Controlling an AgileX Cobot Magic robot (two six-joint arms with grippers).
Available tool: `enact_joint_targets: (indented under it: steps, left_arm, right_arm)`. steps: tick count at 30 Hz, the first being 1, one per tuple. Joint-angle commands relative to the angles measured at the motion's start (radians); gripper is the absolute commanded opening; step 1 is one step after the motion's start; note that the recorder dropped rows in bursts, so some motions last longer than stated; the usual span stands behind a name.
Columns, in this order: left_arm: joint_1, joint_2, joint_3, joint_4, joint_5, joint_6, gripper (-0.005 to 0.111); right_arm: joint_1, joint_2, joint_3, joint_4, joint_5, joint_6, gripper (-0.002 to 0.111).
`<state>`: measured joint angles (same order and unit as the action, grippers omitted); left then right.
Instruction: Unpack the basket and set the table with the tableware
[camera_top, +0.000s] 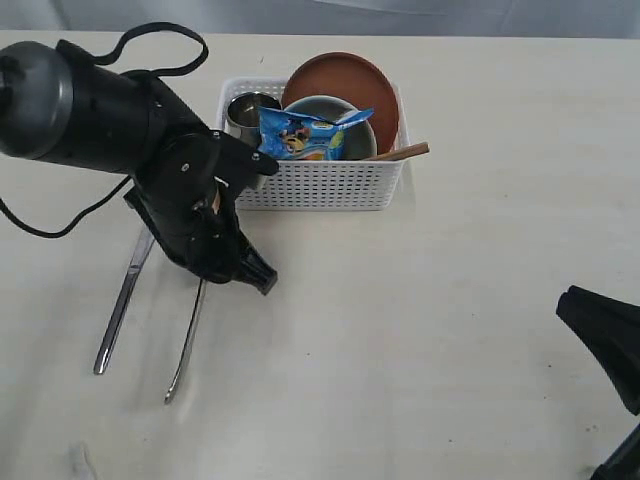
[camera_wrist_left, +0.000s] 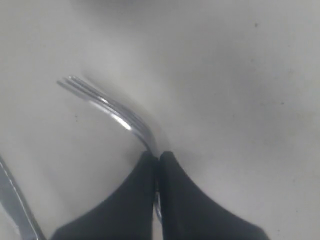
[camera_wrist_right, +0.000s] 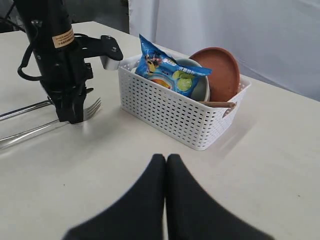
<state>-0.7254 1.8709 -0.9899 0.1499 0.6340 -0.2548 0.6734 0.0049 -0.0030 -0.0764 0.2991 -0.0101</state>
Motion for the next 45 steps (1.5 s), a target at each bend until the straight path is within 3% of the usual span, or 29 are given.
enact_joint_targets:
  steps: [1,5,8,10,13,18,21,22,25,28,30,33,39,45]
  left_arm:
    - [-0.005,0.021,0.004,-0.001,-0.028,-0.015,0.001]
    - [-0.005,0.021,0.004,-0.001,-0.021,-0.015,0.020]
    - [-0.005,0.021,0.004,-0.001,-0.016,-0.039,0.050]
    - [-0.005,0.017,0.004,-0.004,-0.015,-0.054,0.058]
    - [-0.005,-0.010,0.004,-0.009,-0.013,-0.066,0.058]
    - [-0.005,-0.071,0.004,-0.009,-0.063,-0.174,0.056]
    - [-0.005,-0.044,0.004,-0.009,-0.081,-0.197,0.029]
    - [-0.005,-0.033,0.004,-0.009,-0.074,-0.202,0.027]
    - [-0.005,-0.008,0.004,-0.009,-0.059,-0.225,0.041]
    - [-0.005,-0.006,0.004,-0.009,-0.064,-0.225,0.040]
    - [-0.005,-0.006,0.004,-0.007,-0.064,-0.210,0.028]
    - [-0.005,-0.006,0.004,-0.007,-0.066,-0.194,-0.001]
    - [-0.005,-0.013,0.004,0.038,-0.005,-0.175,0.000]
    - [-0.005,-0.053,0.004,0.327,0.228,-0.251,0.000]
  right_arm:
    - [0.004,-0.005,0.003,-0.004,-0.001,-0.002,0.000]
    - [0.004,-0.005,0.003,-0.004,-0.001,-0.002,0.000]
    - [0.004,-0.005,0.003,-0.004,-0.001,-0.002,0.000]
    - [0.004,-0.005,0.003,-0.004,-0.001,-0.002,0.000]
    - [0.004,-0.005,0.003,-0.004,-0.001,-0.002,0.000]
    - [0.004,-0.005,0.003,-0.004,-0.001,-0.002,0.000]
    - [0.004,-0.005,0.003,-0.004,-0.001,-0.002,0.000]
    - [0.004,-0.005,0.003,-0.004,-0.001,-0.002,0.000]
    - [0.004,-0.005,0.003,-0.004,-0.001,-0.002,0.000]
    - [0.004,-0.005,0.003,-0.004,-0.001,-0.002,0.000]
    - [0.004,-0.005,0.003,-0.004,-0.001,-0.002,0.000]
    - [0.004,-0.005,0.003,-0.004,-0.001,-0.002,0.000]
    - [0.004,-0.005,0.003,-0.004,-0.001,-0.002,0.000]
    - [0.004,-0.005,0.003,-0.004,-0.001,-0.002,0.000]
